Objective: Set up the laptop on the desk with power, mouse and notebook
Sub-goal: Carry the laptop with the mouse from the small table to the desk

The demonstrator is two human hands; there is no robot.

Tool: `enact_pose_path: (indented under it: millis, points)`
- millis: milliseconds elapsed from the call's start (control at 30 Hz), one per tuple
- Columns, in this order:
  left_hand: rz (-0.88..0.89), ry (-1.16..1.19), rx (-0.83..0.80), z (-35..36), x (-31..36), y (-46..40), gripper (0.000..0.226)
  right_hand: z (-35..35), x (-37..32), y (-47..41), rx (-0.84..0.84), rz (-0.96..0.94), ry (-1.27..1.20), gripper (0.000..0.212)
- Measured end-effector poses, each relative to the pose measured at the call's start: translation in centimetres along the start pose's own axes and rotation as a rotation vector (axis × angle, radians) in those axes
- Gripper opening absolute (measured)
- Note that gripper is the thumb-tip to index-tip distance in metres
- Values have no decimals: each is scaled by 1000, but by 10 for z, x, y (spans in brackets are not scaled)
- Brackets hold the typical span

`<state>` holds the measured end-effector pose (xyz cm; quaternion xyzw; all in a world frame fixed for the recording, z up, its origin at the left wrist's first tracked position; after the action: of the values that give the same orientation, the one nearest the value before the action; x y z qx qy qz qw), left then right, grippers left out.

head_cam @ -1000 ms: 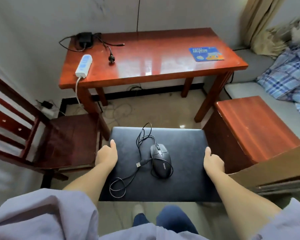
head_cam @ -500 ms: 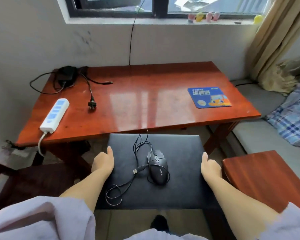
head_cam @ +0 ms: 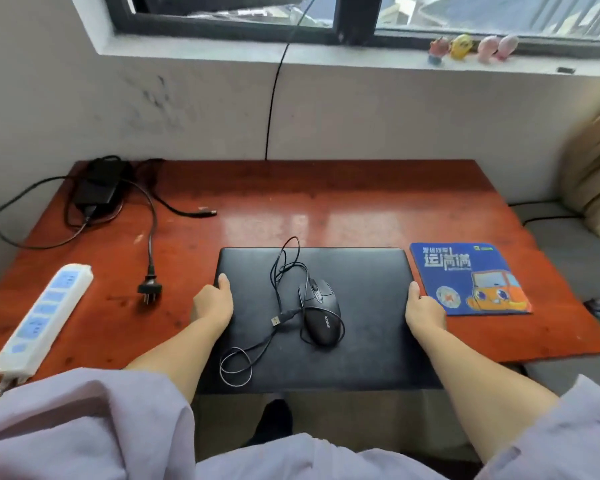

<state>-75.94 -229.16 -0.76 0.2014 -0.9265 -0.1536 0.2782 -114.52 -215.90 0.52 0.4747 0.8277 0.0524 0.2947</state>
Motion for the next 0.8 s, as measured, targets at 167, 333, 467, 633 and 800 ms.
enact_pose_path:
  millis: [167,333,467,633,800]
  points:
    - [21,-30,-21,-5,63,-61,64,-2,-54,-61,1,20,5,73]
    - [8,-77,-61,3,109,-102,63,-1,-90,-121,-48,6,39,73]
    - [-36,-103,-46,14,133,-127,64,-2,-118,-168,-83,-33,112,71]
    - [-80,-137,-11,23,152,-149,66,4,-139,-208,-156,-108,205,71]
    - [-91,-149,36,26,156,-162,67,9,-153,-226,-179,-202,294,70]
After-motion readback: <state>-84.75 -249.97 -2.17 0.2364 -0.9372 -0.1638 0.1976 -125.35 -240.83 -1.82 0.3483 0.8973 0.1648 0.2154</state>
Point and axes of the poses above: each hand's wrist, its own y-axis away from the middle knuckle, its own z-axis out of the palm, x = y × z, the point moved 5 cm from there along -y, towards the middle knuckle, and after that the axes turned 2 degrees about -y, right-handed, at the moved point
